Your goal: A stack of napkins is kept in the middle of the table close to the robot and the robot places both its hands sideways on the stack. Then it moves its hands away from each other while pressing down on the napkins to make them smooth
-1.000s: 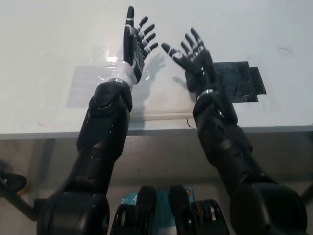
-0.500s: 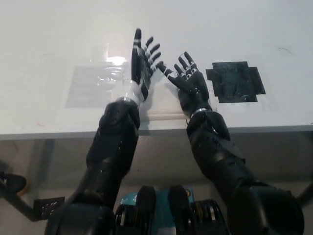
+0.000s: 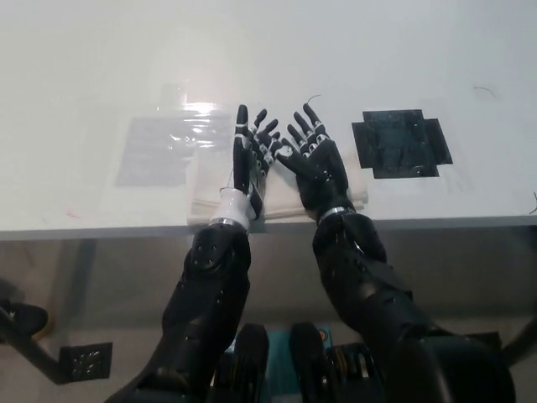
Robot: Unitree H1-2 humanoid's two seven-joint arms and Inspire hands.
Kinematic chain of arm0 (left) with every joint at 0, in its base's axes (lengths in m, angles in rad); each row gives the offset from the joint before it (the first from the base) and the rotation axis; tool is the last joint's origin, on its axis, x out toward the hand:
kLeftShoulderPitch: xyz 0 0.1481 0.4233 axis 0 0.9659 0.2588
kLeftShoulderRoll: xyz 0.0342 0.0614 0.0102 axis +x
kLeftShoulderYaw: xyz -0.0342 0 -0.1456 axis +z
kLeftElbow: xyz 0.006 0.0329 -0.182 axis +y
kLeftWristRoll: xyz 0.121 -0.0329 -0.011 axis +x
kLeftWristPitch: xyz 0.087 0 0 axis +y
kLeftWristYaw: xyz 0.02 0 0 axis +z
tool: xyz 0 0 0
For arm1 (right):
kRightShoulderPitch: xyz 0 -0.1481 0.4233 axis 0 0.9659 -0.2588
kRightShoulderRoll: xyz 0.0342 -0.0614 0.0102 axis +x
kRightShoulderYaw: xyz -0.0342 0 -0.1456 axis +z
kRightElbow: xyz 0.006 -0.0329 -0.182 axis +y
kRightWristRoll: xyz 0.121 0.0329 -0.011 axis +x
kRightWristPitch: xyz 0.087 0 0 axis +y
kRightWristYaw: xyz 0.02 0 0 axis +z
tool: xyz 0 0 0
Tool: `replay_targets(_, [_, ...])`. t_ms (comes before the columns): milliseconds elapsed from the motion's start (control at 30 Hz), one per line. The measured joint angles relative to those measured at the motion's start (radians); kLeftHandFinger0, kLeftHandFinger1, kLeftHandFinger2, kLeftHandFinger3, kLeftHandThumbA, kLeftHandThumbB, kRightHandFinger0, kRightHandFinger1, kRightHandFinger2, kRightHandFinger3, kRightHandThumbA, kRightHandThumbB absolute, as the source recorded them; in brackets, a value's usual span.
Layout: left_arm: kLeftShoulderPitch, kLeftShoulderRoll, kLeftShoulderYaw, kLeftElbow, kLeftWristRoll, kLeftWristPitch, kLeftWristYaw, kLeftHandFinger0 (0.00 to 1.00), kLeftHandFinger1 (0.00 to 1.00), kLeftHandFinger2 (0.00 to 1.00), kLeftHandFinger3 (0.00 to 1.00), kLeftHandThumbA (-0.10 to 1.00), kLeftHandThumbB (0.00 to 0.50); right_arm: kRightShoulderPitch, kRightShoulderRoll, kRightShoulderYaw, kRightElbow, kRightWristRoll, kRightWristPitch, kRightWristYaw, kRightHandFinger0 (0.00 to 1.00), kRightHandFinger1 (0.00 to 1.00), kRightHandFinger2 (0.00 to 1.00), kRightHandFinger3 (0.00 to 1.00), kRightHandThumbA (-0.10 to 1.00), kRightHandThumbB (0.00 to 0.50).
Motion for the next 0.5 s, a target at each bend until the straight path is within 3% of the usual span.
replay_targets(200, [-0.014,0.022,-0.039,0.039,0.021,-0.036,0.002,1.00,1.00,1.00,1.00,1.00,0.327,0.004,-0.035,0.128,0.009,-0.066,-0.002,-0.017,1.00,1.00,1.00,1.00,1.00,0.257])
replay_targets(367, [-0.016,0.049,-0.072,0.037,0.036,-0.036,-0.010,1.00,1.00,1.00,1.00,1.00,0.340,0.003,-0.057,0.185,0.011,-0.105,-0.002,-0.024,1.00,1.00,1.00,1.00,1.00,0.227])
replay_targets(500, [-0.016,0.084,-0.079,0.024,0.045,-0.028,-0.020,1.00,1.00,1.00,1.00,1.00,0.344,0.003,-0.079,0.189,0.011,-0.115,-0.003,-0.024,1.00,1.00,1.00,1.00,1.00,0.241])
